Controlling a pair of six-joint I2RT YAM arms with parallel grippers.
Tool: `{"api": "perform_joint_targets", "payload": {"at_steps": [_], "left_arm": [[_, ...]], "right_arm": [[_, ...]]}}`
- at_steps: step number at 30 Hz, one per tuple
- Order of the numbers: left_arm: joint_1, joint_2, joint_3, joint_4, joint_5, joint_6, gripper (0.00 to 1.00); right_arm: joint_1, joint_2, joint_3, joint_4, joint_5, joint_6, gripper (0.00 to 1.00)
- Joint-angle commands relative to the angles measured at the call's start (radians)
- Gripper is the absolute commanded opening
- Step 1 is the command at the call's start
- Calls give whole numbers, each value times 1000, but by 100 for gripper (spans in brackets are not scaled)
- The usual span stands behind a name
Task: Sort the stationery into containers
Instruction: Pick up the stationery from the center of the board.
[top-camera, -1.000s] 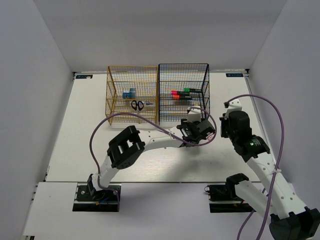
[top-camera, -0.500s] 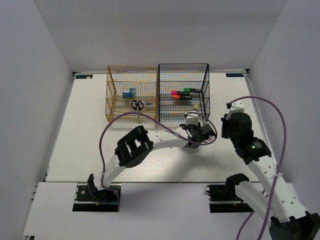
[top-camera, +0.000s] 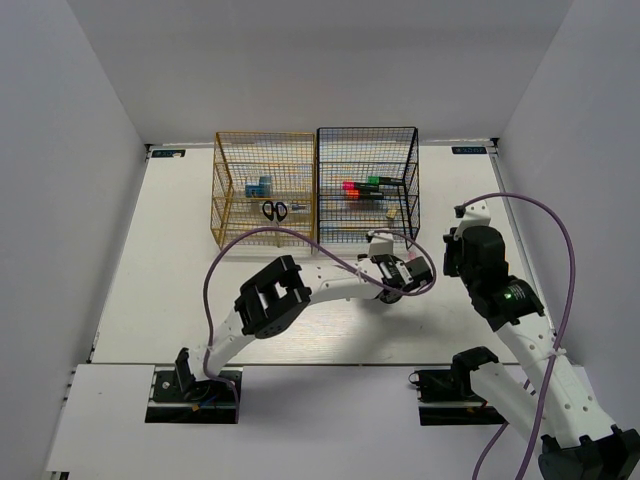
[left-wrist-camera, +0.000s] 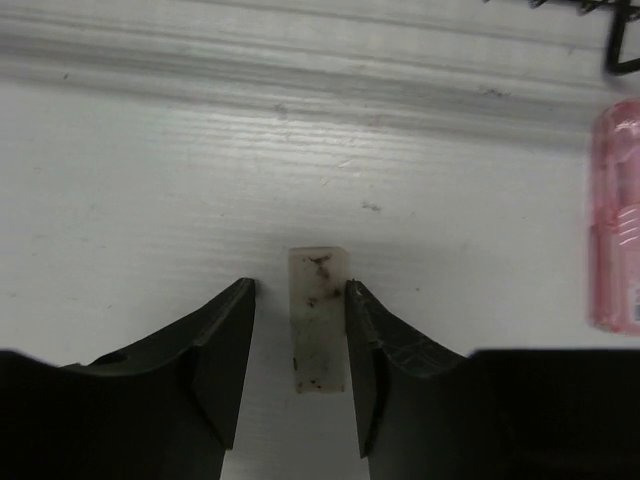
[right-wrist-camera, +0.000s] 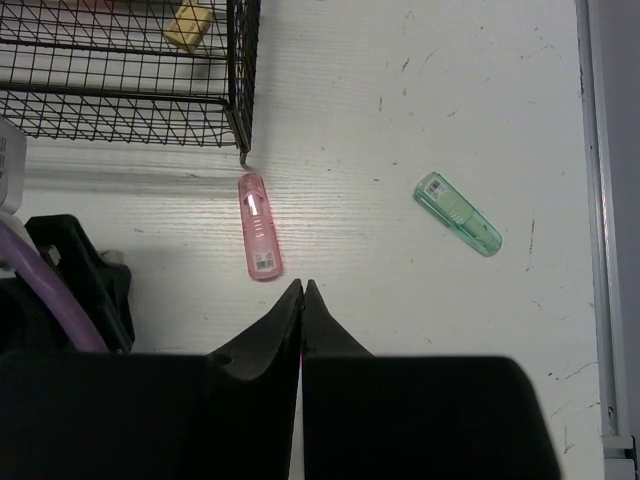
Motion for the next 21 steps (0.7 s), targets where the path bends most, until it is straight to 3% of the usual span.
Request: {"api": "perform_joint_targets", "payload": {"at_steps": [1, 5, 9, 14, 17, 19, 20, 21], "left_arm": [[-20, -2, -66, -184, 55, -32, 51], [-21, -47, -195, -156, 102, -58, 38], [-17, -99, -299, -131, 113, -45, 5], [-17, -278, -330, -96, 71, 104, 0], [-3, -373, -257, -101, 29, 329, 0], [38, -390, -120, -149, 5, 392, 0], [54, -396, -89, -178, -5, 449, 0], [66, -412, -28, -178, -9, 471, 0]], "right_arm": [[-6, -14, -8, 31, 16, 19, 0], [-4, -16, -6, 34, 16, 23, 0], [-9, -17, -8, 34, 21, 25, 0], [-7, -13, -12, 37, 15, 26, 0], [-7, -14, -11, 37, -8, 16, 0], [-10, -8, -17, 35, -77, -24, 37], [-4, -8, -19, 28, -100, -35, 52], [-6, -5, -19, 23, -152, -78, 58]]}}
